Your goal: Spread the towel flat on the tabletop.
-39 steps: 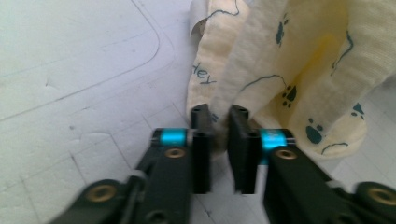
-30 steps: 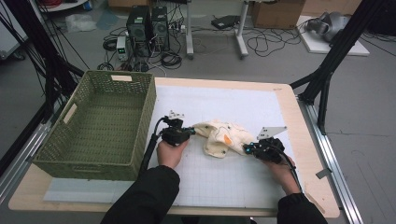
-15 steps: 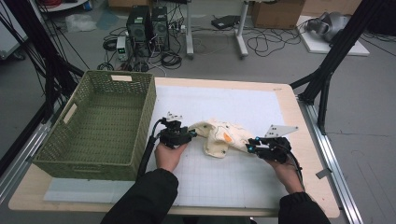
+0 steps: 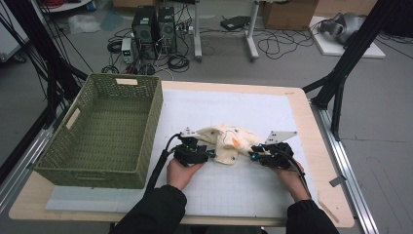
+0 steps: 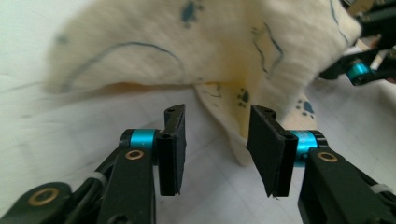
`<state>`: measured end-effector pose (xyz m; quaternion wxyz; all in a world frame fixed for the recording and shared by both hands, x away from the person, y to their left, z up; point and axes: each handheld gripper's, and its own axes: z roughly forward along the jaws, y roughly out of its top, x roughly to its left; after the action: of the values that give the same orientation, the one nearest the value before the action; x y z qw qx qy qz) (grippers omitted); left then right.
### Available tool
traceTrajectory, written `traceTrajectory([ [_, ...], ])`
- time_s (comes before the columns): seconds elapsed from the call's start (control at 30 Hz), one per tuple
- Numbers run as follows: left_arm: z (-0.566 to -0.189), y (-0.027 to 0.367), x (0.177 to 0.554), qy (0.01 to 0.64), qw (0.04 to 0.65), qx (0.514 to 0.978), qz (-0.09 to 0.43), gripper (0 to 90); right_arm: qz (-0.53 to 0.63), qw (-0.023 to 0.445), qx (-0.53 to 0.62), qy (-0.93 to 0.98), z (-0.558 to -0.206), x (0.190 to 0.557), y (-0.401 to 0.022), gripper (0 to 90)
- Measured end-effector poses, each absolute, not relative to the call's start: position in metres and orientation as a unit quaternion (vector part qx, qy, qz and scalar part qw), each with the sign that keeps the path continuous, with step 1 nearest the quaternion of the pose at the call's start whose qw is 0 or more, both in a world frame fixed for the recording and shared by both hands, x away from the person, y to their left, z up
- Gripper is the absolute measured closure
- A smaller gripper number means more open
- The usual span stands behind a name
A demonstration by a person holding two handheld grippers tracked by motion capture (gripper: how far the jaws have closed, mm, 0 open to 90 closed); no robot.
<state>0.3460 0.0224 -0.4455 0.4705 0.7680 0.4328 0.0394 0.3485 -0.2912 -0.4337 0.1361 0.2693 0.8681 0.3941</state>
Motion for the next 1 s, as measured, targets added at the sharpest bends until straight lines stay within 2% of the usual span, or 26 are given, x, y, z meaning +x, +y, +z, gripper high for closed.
traceTrajectory([
  [0.1, -0.449, 0.014, 0.348, 0.434, 0.464, 0.771, 0.044, 57.7, 0.396, 0.139, 0.262, 0.869, -0.432, 0.349, -0.288, 70.3],
  [0.17, -0.450, 0.011, 0.350, 0.433, 0.460, 0.774, 0.038, 66.1, 0.395, 0.141, 0.260, 0.870, -0.431, 0.351, -0.285, 70.2],
  [0.23, -0.450, 0.007, 0.350, 0.417, 0.449, 0.789, 0.041, 79.8, 0.395, 0.140, 0.260, 0.870, -0.432, 0.352, -0.282, 70.2],
  [0.3, -0.449, 0.007, 0.349, 0.414, 0.451, 0.790, 0.039, 85.9, 0.390, 0.139, 0.258, 0.873, -0.434, 0.354, -0.281, 73.3],
  [0.43, -0.445, 0.009, 0.346, 0.406, 0.446, 0.796, 0.048, 87.5, 0.385, 0.133, 0.262, 0.875, -0.434, 0.358, -0.282, 86.2],
  [0.83, -0.412, 0.052, 0.318, 0.419, 0.476, 0.768, 0.091, 87.5, 0.421, 0.119, 0.278, 0.855, -0.397, 0.350, -0.297, 87.1],
  [1.0, -0.412, 0.056, 0.321, 0.437, 0.475, 0.755, 0.113, 87.4, 0.403, 0.123, 0.275, 0.864, -0.392, 0.357, -0.290, 87.1],
])
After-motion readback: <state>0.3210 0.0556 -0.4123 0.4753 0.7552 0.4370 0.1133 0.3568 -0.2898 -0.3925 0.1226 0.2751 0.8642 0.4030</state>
